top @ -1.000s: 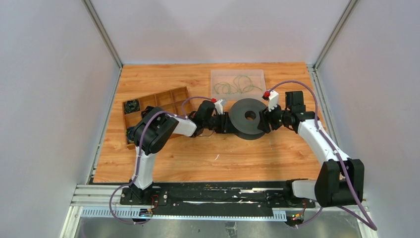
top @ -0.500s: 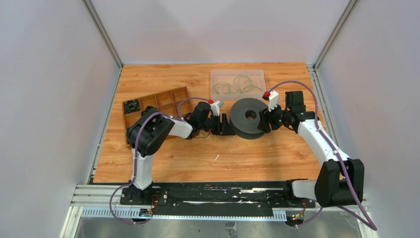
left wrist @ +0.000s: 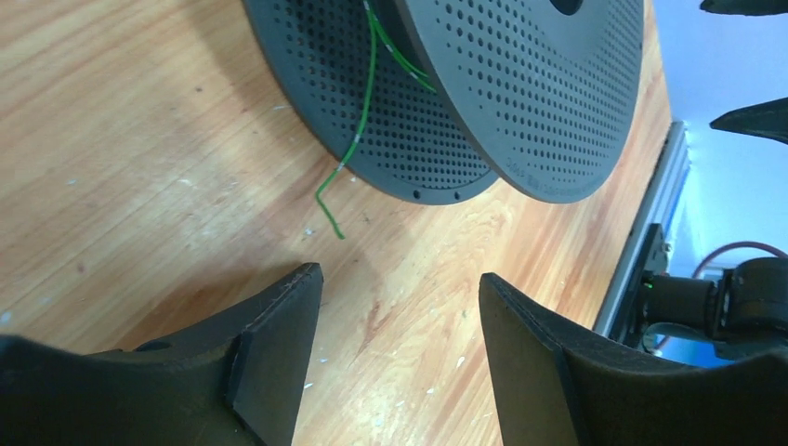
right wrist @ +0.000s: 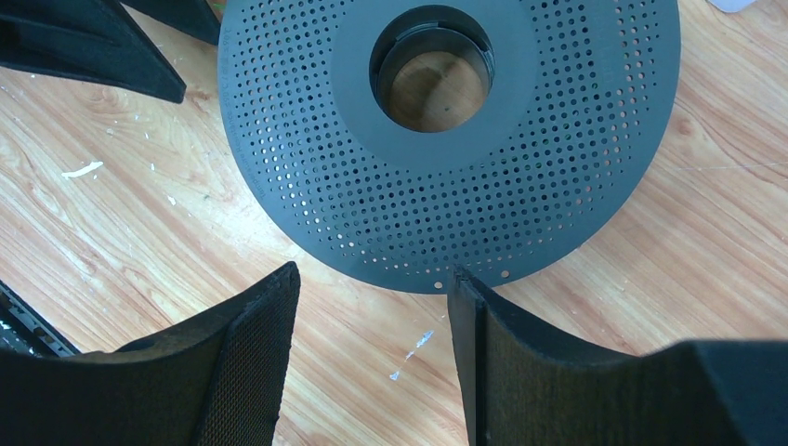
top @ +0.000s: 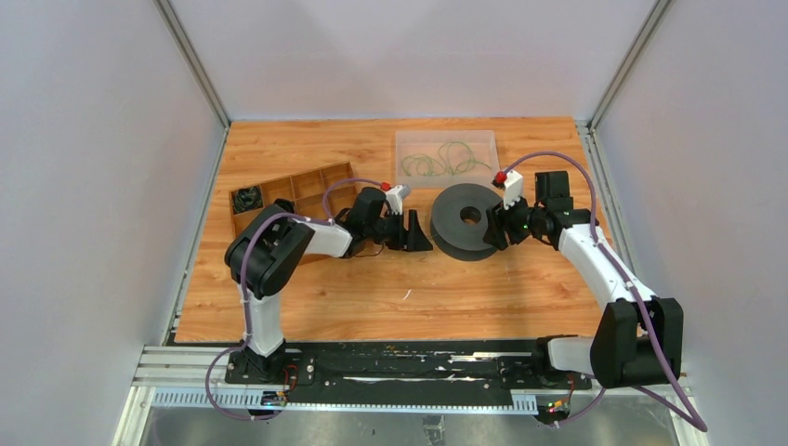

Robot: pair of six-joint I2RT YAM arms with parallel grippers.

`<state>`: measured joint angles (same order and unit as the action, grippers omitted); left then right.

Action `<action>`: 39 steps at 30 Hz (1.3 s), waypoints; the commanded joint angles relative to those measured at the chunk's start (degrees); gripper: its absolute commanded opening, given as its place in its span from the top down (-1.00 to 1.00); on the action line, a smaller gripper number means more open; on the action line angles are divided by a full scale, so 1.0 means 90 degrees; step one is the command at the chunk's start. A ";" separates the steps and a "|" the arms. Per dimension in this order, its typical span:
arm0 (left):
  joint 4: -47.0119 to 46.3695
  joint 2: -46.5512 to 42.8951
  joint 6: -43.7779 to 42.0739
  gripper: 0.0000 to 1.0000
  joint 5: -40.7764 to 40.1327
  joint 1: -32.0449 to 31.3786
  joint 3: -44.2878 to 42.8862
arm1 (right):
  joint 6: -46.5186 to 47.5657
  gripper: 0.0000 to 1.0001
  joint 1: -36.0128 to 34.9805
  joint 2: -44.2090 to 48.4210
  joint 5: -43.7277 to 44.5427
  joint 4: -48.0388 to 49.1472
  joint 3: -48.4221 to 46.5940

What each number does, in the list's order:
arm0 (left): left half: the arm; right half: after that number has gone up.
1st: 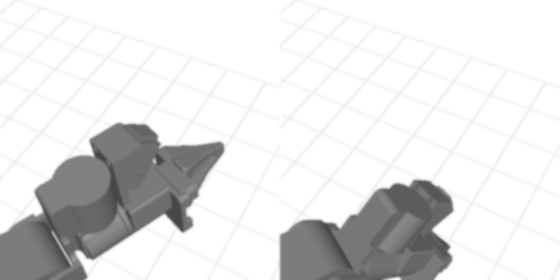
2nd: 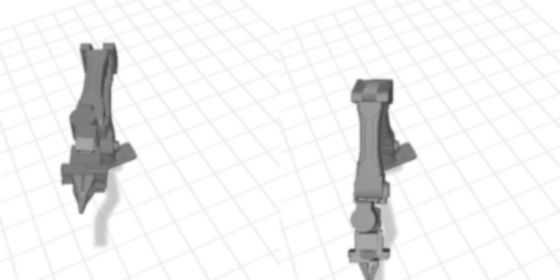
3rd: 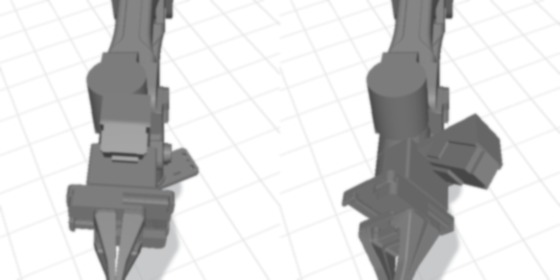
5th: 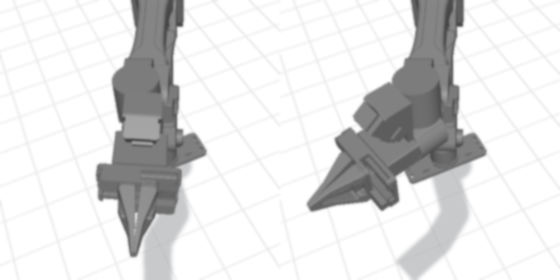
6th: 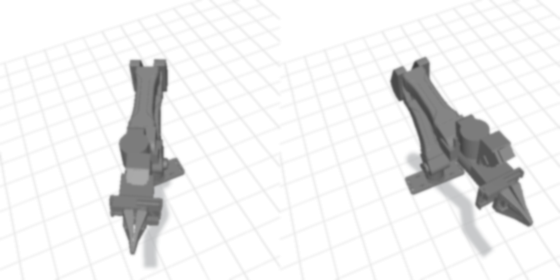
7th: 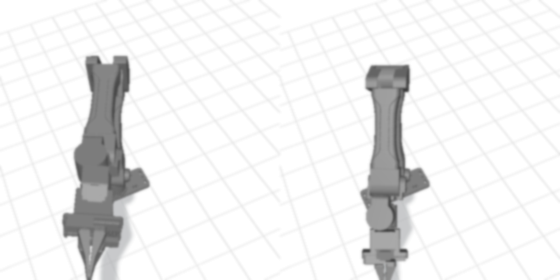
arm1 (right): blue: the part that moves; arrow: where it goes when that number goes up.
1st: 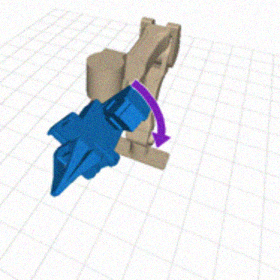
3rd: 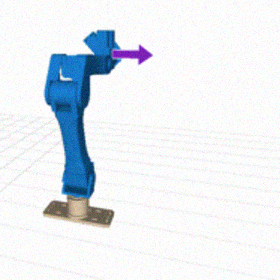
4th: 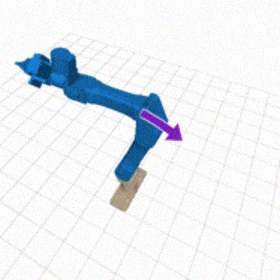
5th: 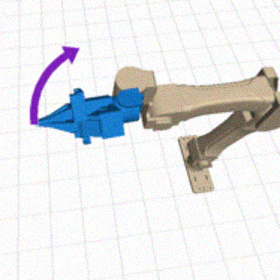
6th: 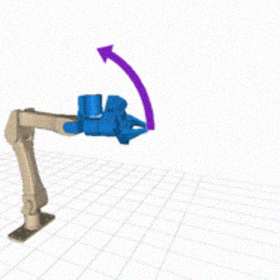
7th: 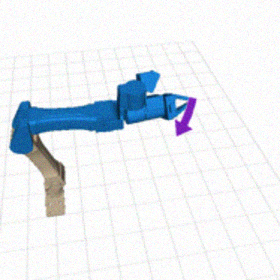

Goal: Wrap the cables
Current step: Wrap the cable around the cable reel.

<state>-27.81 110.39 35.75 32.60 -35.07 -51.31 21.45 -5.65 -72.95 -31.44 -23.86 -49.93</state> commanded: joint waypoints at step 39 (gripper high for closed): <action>0.0687 0.0577 -0.0565 0.53 -0.0614 0.0107 -0.1026 | 0.0087 -0.19 -0.0102 0.0119 -0.0032 0.0004 0.0195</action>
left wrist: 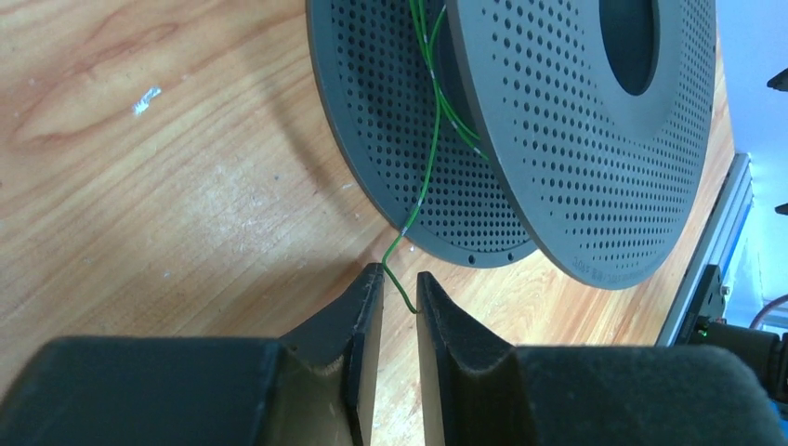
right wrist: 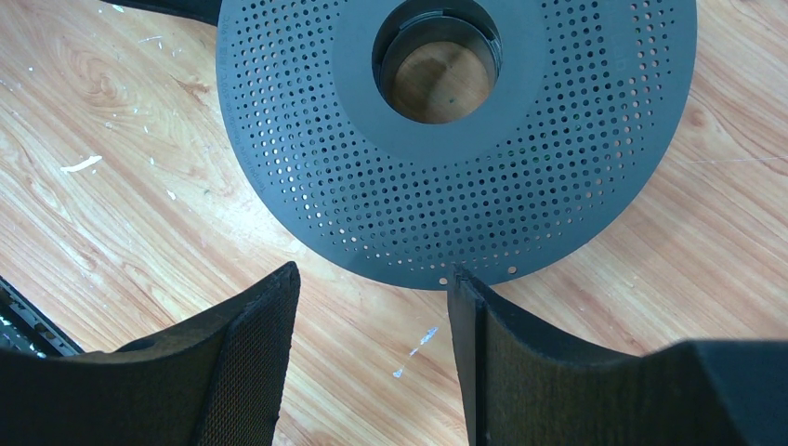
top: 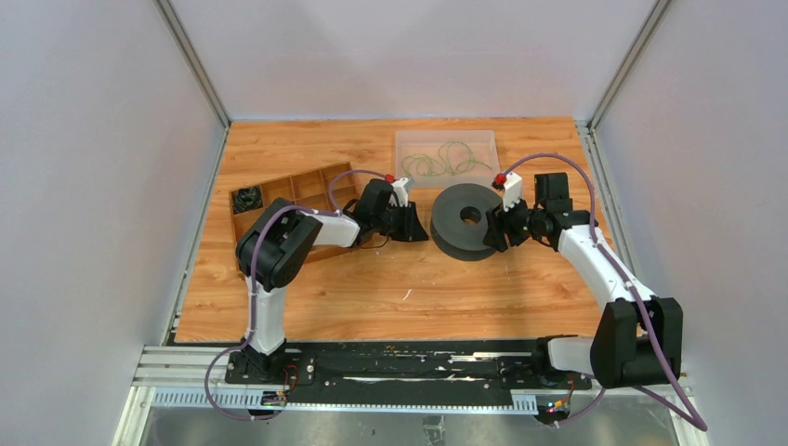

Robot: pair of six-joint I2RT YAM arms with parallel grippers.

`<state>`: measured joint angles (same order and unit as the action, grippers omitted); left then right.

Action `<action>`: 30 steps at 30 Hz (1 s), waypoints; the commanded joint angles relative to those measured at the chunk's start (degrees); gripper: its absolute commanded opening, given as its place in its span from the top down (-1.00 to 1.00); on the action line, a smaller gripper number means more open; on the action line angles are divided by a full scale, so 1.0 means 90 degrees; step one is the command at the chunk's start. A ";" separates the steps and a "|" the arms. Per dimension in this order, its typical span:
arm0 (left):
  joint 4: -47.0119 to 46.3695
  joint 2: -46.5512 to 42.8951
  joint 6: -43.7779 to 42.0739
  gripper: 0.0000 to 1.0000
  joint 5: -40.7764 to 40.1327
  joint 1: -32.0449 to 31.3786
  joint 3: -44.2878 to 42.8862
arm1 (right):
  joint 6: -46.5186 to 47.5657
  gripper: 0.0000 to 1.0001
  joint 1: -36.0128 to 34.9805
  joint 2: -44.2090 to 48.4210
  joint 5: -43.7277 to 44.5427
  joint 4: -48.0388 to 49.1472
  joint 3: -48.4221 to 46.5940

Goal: Wrap the cables
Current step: Wrap the cable around the cable reel.

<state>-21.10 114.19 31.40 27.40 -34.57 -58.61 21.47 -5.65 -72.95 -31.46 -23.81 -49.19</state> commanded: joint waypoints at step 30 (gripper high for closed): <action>-0.1006 0.1212 0.2245 0.99 0.0966 0.0022 -0.0973 | -0.0055 -0.19 -0.0104 0.0079 0.0102 0.0176 0.0171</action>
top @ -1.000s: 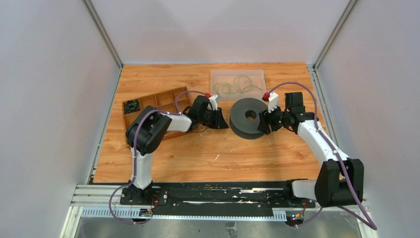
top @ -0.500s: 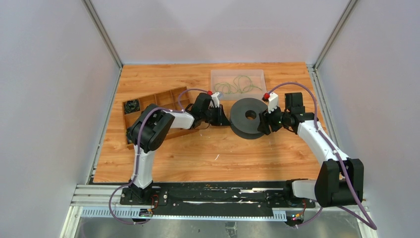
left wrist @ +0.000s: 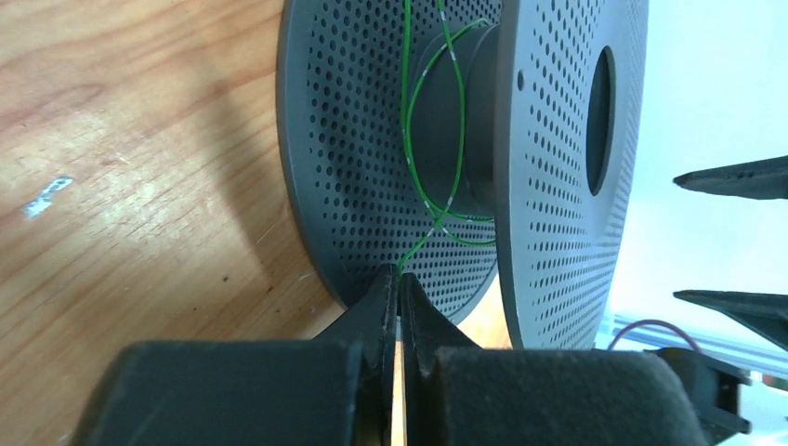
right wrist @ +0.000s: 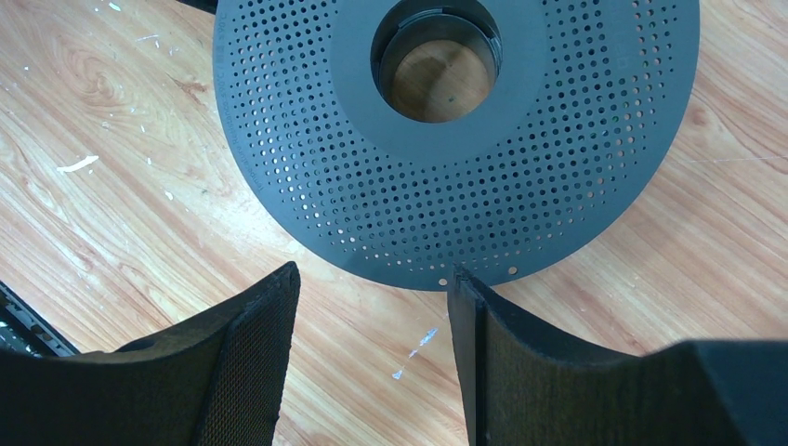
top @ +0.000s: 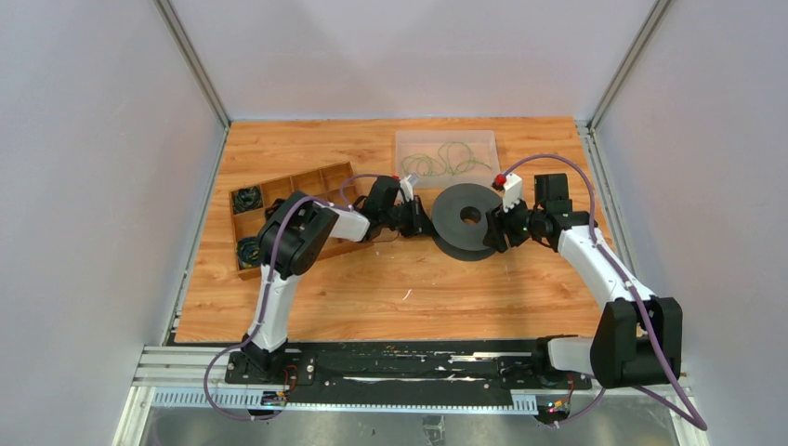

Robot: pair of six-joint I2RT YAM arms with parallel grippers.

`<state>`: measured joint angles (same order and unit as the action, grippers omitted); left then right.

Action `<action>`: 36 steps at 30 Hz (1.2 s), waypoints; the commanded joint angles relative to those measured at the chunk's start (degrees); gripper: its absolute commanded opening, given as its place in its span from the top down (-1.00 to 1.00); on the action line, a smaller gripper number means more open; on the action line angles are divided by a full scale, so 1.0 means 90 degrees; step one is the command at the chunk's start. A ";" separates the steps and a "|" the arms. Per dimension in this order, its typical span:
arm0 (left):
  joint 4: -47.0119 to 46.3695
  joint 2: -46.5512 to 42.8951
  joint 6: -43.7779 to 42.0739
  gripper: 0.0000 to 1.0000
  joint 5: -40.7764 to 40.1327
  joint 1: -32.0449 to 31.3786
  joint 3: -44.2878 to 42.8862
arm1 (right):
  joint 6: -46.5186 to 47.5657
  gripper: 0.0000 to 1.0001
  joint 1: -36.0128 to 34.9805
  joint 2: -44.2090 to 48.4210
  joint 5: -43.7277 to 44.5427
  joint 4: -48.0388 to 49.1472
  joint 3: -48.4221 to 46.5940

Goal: Wrap the cables
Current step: Wrap the cable around the cable reel.

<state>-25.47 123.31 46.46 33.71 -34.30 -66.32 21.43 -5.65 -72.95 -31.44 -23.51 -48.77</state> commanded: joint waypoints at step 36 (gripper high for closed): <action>-0.2502 0.1247 0.2974 0.79 0.0570 -0.0291 -0.0170 | -0.0037 -0.19 -0.0104 0.0159 0.0142 0.0185 0.0182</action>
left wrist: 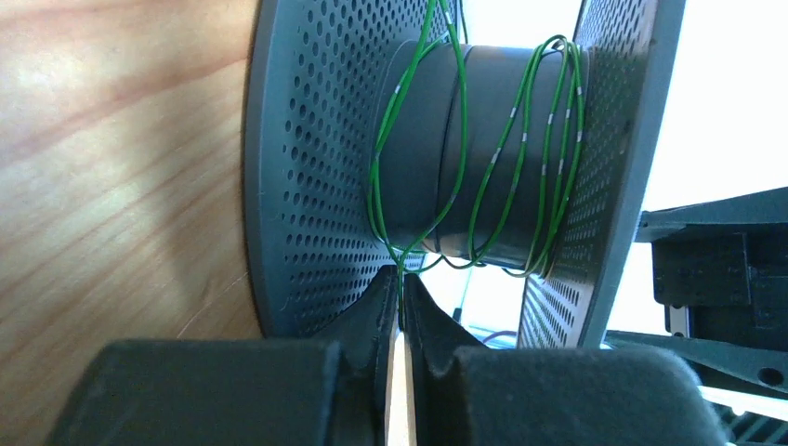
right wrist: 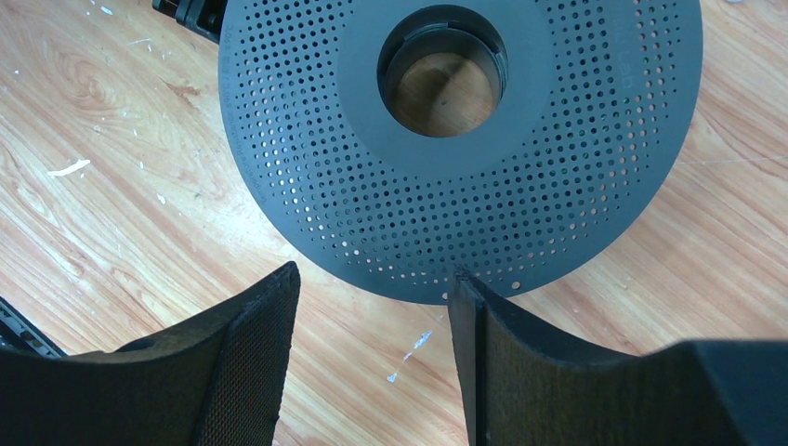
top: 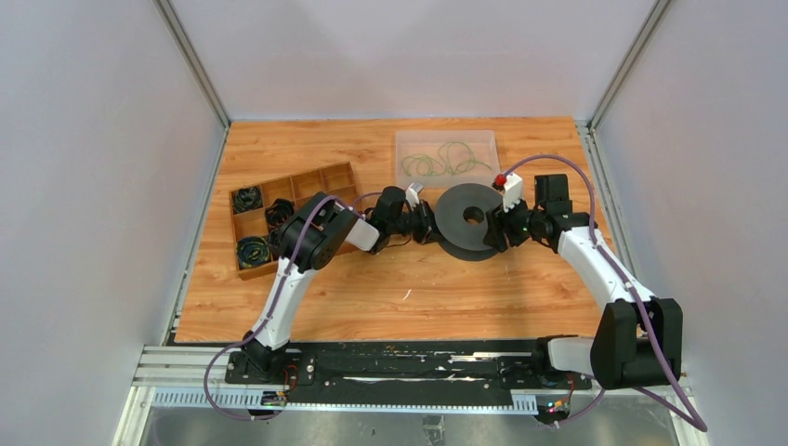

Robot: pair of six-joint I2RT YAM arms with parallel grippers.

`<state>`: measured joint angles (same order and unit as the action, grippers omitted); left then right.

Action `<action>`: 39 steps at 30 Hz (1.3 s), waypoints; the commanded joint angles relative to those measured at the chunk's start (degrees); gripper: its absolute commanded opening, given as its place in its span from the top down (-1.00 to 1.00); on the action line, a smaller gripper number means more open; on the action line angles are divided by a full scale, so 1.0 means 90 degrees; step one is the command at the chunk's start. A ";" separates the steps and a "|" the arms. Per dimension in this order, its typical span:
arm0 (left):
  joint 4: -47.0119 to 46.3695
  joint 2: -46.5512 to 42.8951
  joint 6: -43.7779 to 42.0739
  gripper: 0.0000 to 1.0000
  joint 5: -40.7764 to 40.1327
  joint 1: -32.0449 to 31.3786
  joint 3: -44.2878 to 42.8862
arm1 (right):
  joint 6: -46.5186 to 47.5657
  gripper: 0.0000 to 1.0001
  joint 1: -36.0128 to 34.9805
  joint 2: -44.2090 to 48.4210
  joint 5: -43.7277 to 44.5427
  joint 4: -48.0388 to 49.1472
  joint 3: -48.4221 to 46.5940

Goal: Wrap the cables
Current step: Wrap the cable around the cable reel.

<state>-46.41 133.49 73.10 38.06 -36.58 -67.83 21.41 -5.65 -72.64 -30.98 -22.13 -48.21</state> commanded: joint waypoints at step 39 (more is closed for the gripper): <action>0.0506 -0.0911 -0.1236 -0.06 0.0259 0.0041 0.1009 | -0.0006 -0.19 -0.0104 0.0163 0.0024 0.0077 0.0122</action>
<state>-48.27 129.12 70.43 40.42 -36.36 -61.73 21.41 -5.65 -72.64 -30.81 -22.09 -47.99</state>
